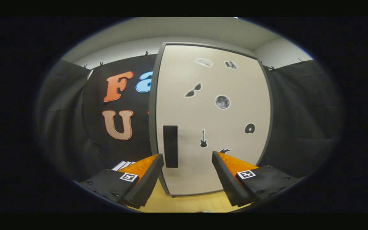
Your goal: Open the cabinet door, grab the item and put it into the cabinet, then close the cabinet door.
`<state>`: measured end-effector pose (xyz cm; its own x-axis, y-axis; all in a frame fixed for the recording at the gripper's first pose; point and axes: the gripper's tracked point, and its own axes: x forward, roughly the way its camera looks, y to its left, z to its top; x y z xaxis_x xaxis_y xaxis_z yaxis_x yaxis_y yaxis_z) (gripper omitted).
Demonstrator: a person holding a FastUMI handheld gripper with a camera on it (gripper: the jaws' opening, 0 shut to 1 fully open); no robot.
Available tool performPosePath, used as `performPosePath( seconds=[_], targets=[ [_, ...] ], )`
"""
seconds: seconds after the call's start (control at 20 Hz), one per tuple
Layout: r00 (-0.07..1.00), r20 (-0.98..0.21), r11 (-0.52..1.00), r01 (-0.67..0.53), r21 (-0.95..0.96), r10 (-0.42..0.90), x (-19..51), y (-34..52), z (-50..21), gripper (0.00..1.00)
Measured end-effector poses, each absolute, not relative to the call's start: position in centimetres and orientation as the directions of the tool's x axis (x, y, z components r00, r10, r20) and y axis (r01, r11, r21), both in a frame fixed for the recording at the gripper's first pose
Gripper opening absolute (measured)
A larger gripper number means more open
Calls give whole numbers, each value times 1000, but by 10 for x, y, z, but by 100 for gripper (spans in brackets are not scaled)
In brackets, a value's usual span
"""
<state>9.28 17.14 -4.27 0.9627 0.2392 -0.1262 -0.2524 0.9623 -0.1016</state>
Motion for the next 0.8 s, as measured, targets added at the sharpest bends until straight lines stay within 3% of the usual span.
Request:
performPosePath(
  seconds=[0.15, 0.35, 0.45, 0.5, 0.65, 0.75, 0.8],
  targets=[
    [956, -159, 959, -265, -101, 247, 119, 187, -57, 99],
    [954, -186, 965, -251, -69, 235, 147, 192, -68, 94],
    [948, -195, 962, -267, -51, 253, 154, 197, -71, 80],
    [942, -200, 958, -284, -37, 271, 156, 202, -72, 66],
    [937, -218, 957, -288, -36, 274, 160, 204, -78, 62],
    [939, -219, 959, -280, -37, 265, 157, 203, -77, 41],
    [938, -220, 959, -280, -35, 266, 158, 203, -77, 40]
  ],
)
